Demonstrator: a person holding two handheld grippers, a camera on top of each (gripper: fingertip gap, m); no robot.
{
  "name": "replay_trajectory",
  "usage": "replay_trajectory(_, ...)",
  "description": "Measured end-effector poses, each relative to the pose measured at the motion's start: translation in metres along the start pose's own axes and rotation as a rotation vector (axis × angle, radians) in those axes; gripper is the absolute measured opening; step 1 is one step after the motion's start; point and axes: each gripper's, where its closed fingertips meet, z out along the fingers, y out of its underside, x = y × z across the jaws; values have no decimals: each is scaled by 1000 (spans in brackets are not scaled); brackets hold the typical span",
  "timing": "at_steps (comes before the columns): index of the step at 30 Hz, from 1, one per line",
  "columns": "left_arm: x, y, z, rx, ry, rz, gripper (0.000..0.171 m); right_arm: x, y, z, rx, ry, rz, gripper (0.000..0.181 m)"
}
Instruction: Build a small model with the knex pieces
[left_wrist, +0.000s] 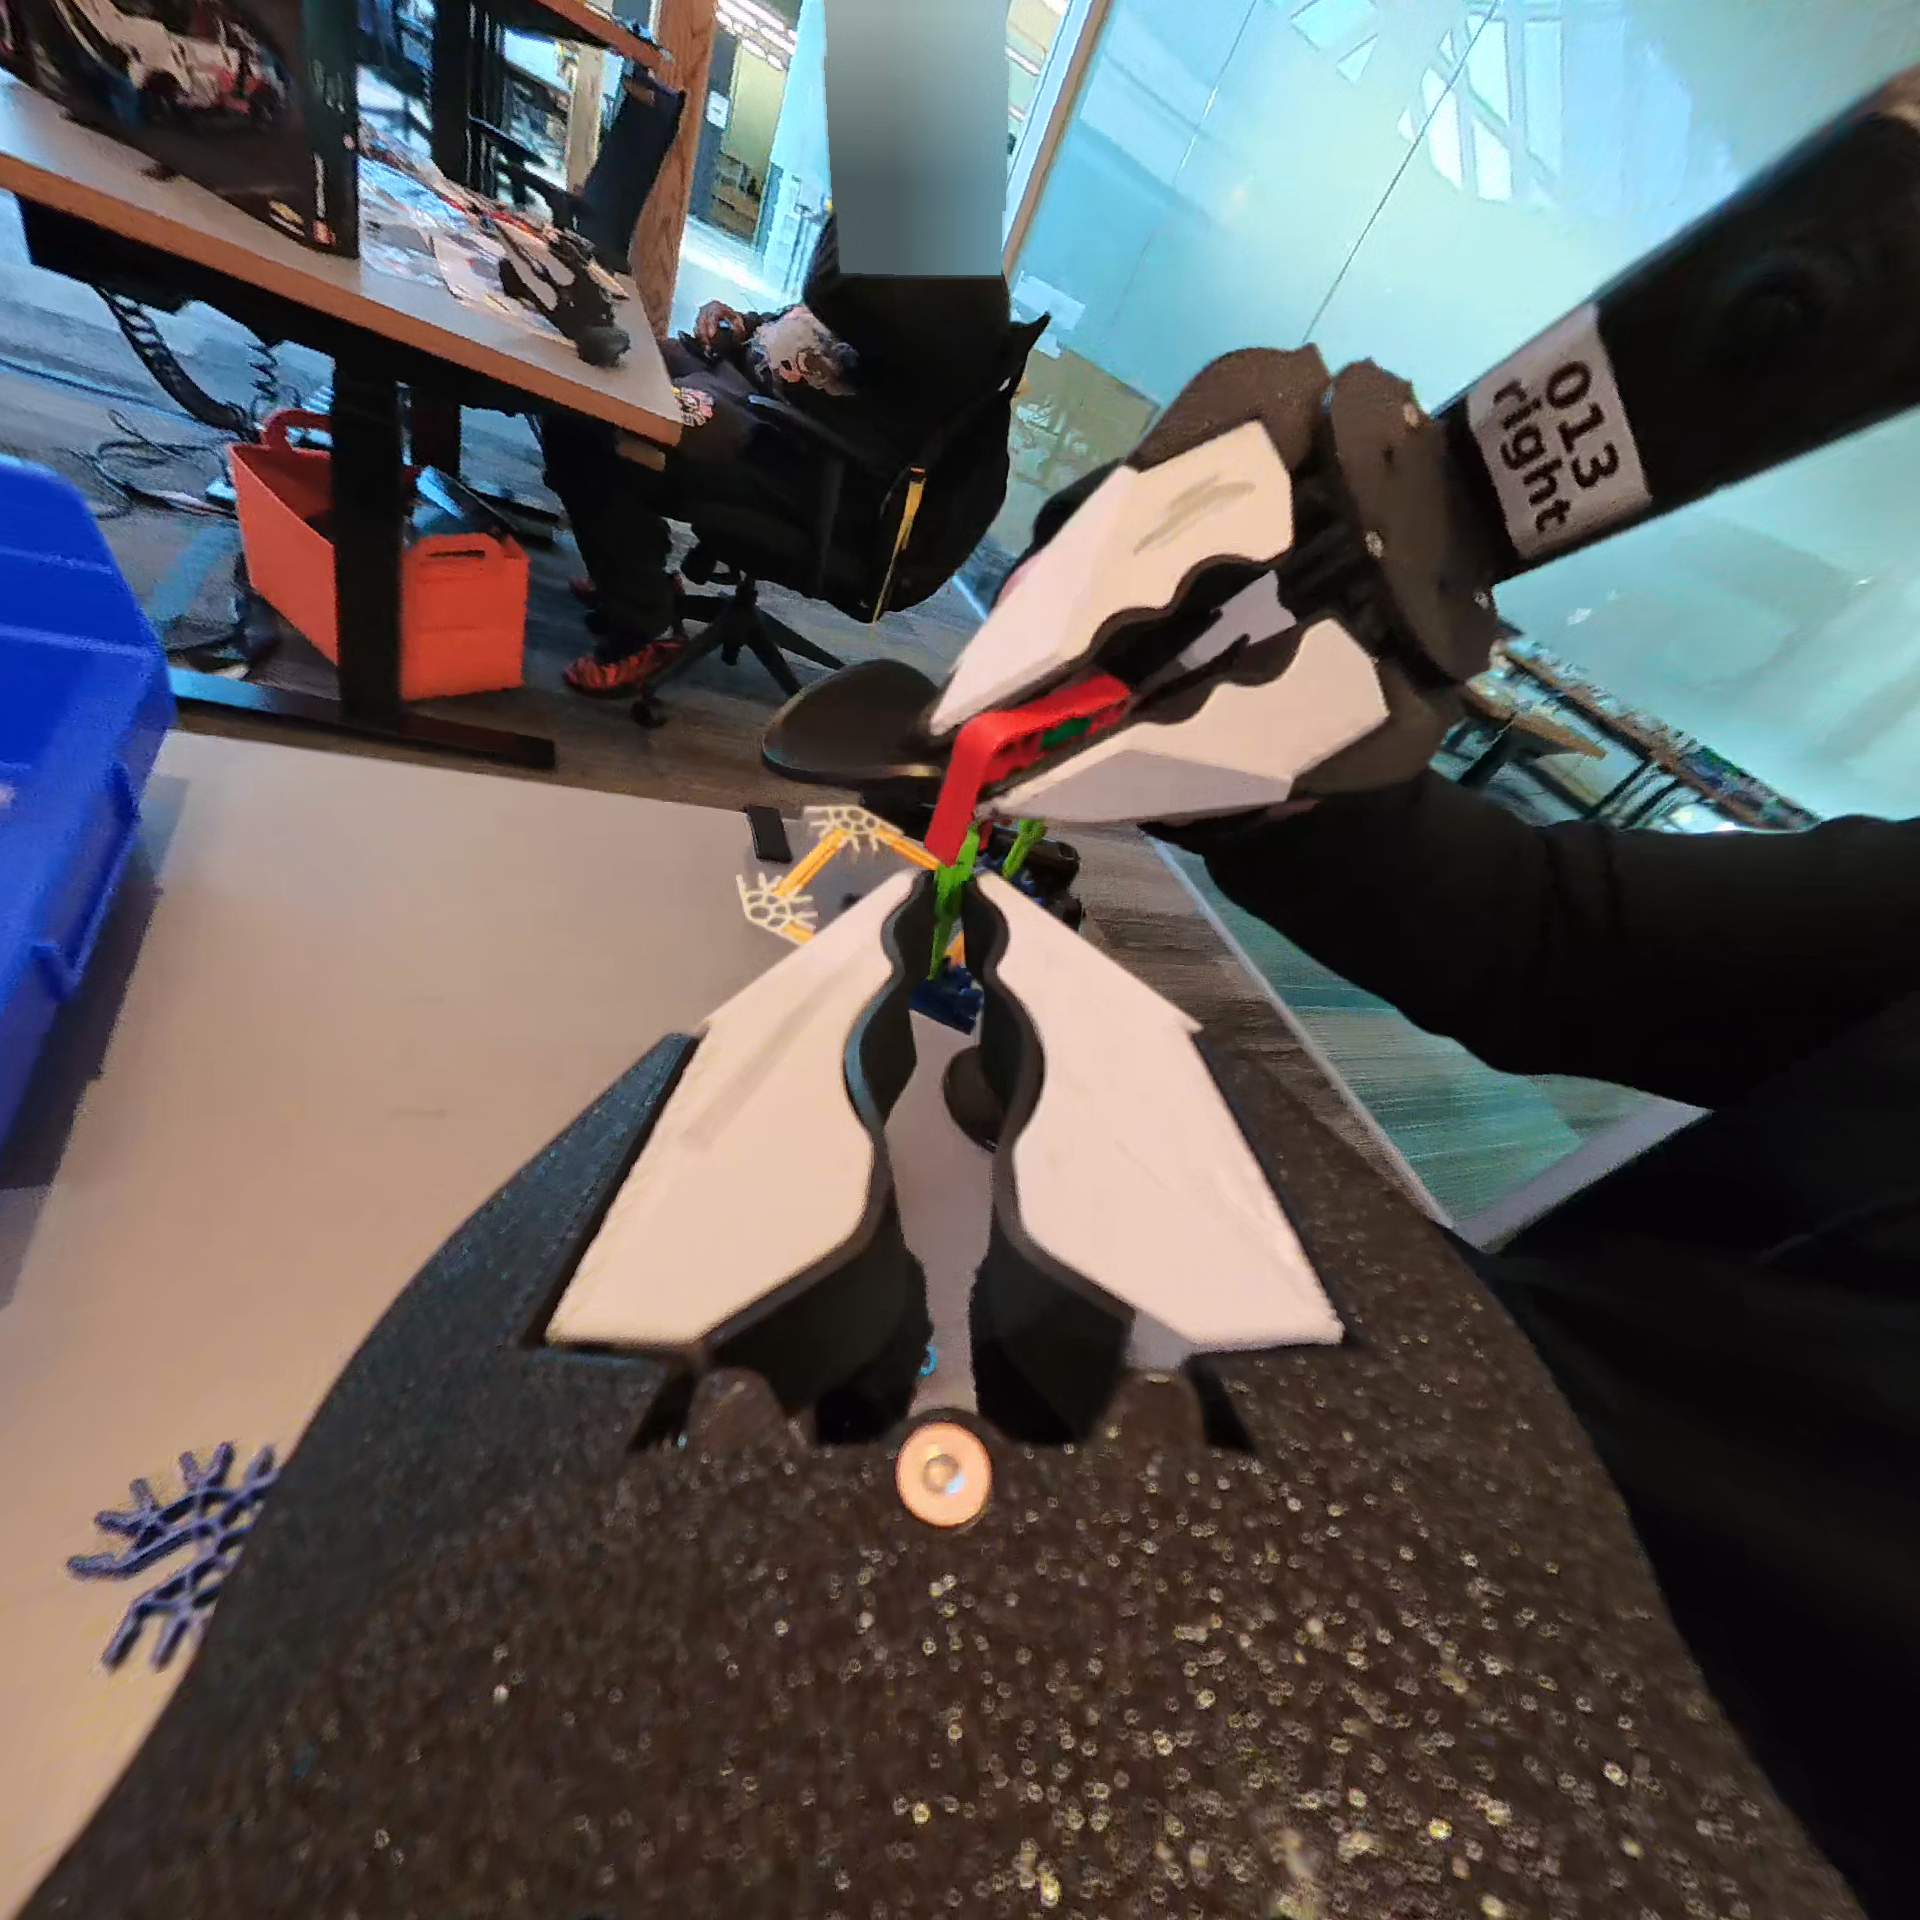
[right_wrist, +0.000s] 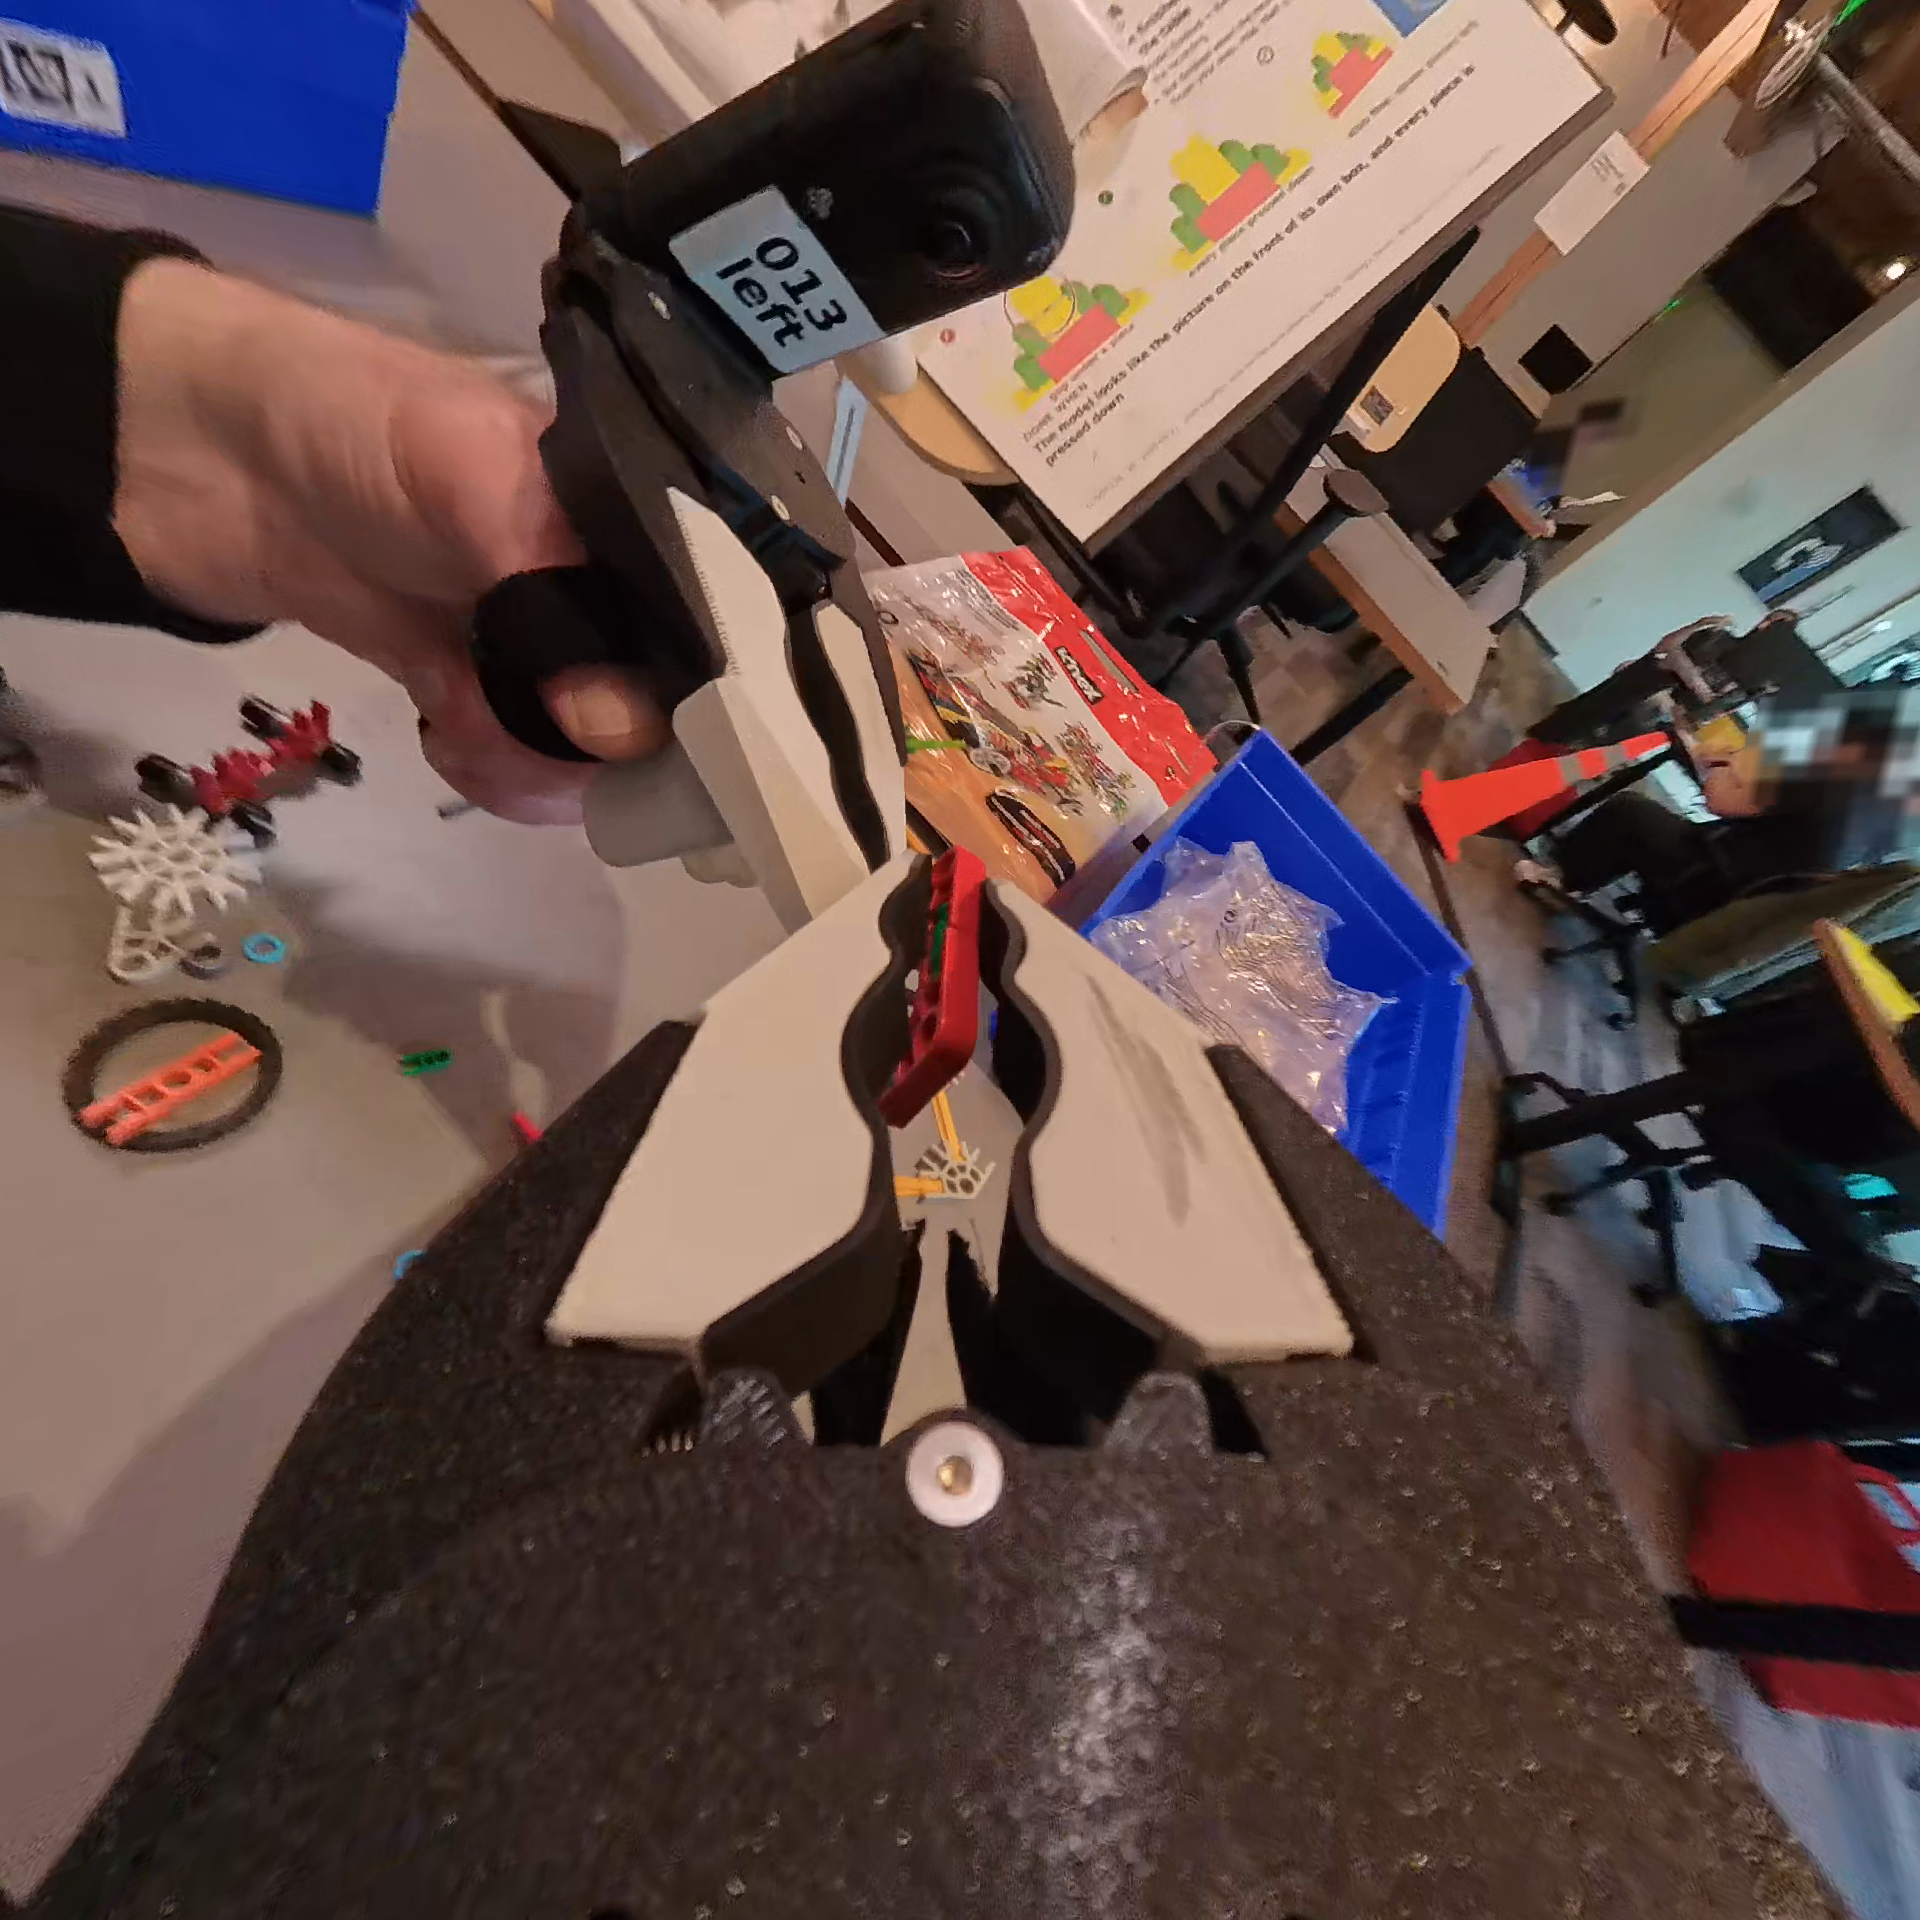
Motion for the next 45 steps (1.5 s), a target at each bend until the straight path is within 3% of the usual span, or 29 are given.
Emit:
replay_trajectory(15,-19,35,9,-34,93,-135,2,-20,30,16,-121,161,-509,6)
replay_trajectory(18,-20,33,9,-19,94,-141,3,-19,29,16,-115,164,-514,6)
replay_trajectory(24,-7,9,3,86,91,23,8,-12,4,2,69,50,-91,6)
replay_trajectory(31,-3,9,-2,94,86,124,12,-12,-3,-5,214,-44,267,4)
replay_trajectory(38,1,1,-10,148,75,208,20,0,-9,-13,342,-130,558,4)
replay_trajectory(41,2,0,-15,145,59,267,34,5,-13,-18,396,-170,655,4)
replay_trajectory(45,3,-9,-24,175,10,369,39,10,-14,-24,453,-242,792,4)
